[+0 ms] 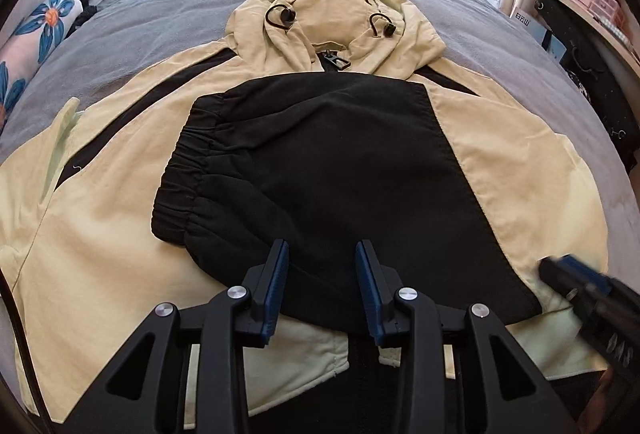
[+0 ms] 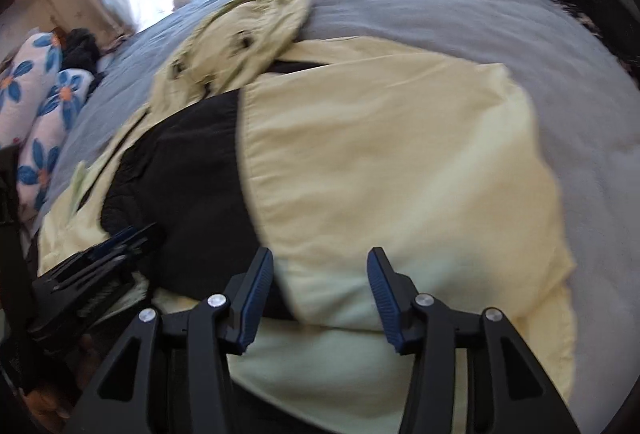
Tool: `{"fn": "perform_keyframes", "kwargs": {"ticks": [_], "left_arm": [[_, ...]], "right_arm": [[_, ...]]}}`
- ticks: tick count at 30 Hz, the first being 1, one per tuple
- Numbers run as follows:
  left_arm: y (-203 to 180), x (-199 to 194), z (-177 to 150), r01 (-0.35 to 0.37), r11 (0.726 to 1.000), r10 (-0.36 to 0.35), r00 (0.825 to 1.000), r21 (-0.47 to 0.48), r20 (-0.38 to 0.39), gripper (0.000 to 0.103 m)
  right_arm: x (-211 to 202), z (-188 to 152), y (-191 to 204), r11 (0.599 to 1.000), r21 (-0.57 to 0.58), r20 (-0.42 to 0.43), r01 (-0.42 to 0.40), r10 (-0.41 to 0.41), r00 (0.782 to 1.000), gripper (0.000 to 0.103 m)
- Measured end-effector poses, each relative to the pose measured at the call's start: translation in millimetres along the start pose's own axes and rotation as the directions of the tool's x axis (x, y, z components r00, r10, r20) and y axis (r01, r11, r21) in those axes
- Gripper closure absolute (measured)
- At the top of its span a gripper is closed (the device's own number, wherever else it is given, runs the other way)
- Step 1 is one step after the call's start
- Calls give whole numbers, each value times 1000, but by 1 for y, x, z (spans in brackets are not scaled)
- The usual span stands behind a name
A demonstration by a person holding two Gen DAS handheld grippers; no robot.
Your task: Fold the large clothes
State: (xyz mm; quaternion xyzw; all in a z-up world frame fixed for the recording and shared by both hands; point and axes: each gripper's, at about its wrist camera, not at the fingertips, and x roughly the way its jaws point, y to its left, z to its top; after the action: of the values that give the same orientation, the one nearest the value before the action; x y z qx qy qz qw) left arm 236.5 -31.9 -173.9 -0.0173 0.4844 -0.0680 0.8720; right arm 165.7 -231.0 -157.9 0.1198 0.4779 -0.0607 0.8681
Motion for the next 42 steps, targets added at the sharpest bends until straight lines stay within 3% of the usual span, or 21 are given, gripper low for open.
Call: {"fn": "perform_keyframes", "kwargs": {"ticks": [4,9,17,25,42], "left_arm": [[7,-1,2,-9,1000,9,1000,0,1,68],[16,1,4,-12,1000,12,1000,-23,5,58],[12,-4,6,-38,999,38,999,-4,12,54],[3,-30,3,-35,999,35,999,-7,40,52],[-19,-92,-37,-9,1000,9,1000,5,19,52]], "right_arm": [[-6,-1,-51,984,68,24,166,-168,986,55],[-12,-8,-78,964,130,14,234,-237,971,55],[-19,-8,-78,960,168,7,225,-229,973,54],[-32,-15,-69,966,205,4,161,-165,986,53],[-73,-43,-38,978,188,9,88,-91,996,53]]}}
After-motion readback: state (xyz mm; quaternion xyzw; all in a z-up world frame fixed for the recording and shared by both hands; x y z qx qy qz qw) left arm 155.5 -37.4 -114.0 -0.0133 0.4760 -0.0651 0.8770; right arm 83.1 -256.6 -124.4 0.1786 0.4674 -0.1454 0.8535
